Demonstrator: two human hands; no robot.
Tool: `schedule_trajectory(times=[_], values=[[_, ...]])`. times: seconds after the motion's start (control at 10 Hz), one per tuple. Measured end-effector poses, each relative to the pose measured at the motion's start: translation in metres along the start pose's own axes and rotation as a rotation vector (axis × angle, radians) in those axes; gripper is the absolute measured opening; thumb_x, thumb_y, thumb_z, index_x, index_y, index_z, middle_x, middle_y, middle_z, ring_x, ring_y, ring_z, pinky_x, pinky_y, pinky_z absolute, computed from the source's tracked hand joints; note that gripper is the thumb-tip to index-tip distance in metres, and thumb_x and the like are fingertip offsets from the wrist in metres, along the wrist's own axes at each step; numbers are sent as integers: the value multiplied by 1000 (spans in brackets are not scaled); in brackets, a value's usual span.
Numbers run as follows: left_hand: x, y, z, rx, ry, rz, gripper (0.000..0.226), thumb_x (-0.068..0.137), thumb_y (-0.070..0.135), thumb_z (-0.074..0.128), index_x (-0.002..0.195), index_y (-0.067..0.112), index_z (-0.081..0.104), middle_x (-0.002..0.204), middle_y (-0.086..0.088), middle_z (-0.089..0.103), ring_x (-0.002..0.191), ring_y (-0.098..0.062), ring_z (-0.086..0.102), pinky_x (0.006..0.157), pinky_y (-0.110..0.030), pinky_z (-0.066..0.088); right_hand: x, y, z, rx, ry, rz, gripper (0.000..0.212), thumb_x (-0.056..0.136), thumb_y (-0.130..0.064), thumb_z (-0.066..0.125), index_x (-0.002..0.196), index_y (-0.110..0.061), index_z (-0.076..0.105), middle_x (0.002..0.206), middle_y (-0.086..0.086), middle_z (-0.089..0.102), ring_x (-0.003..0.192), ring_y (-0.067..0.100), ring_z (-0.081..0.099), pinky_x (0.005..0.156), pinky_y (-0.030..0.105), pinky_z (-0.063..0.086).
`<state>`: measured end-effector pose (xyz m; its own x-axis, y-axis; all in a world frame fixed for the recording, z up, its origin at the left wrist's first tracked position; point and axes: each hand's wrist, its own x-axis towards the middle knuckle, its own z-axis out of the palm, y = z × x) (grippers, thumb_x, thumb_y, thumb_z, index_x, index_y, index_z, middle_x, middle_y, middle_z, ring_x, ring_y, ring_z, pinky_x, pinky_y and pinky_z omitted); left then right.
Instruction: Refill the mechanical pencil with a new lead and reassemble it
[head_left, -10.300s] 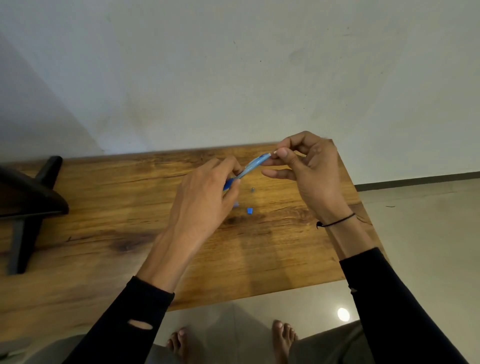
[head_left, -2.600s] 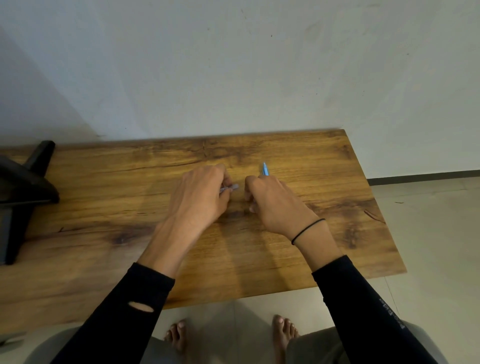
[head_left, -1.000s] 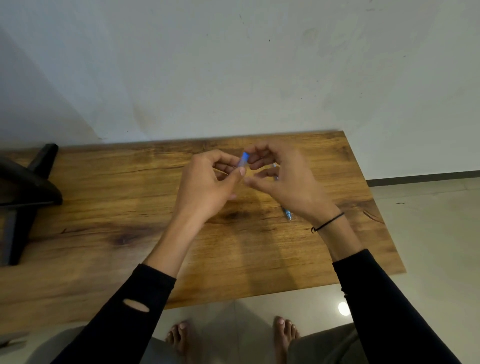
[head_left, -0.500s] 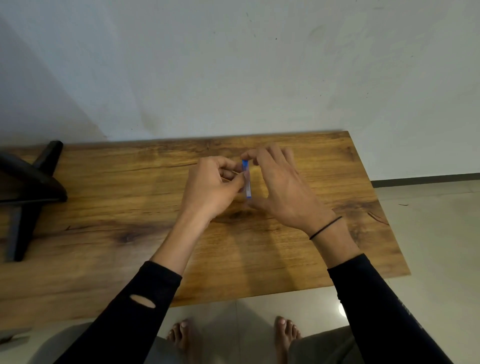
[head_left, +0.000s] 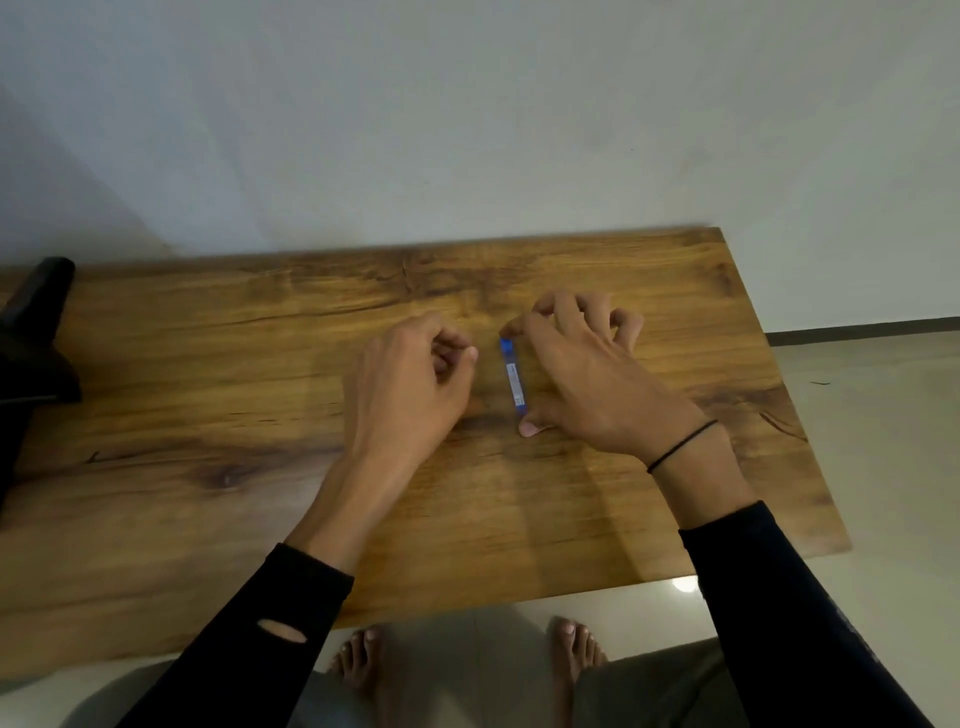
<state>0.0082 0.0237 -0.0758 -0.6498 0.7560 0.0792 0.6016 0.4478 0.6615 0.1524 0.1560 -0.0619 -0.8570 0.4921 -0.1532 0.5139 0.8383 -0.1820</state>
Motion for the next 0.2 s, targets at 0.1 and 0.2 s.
schedule_trajectory(times=[0.1,0.2], values=[[0,-11,2,-49,36,-8,4,98,27,75,101,25,78,92,13,77,81,-5,73,71,-37,64,-2,-2,0,12,48,-10,110,59,-56,94,151,-30,38,144,1,38,134,29,33,101,51,31],[-11,-14,-2,-65,72,-12,7,103,21,70,105,20,77,101,9,77,86,-7,71,74,-35,64,-3,-7,-8,-9,7,-23,112,57,-50,97,150,-28,39,142,3,41,130,29,37,97,49,31]])
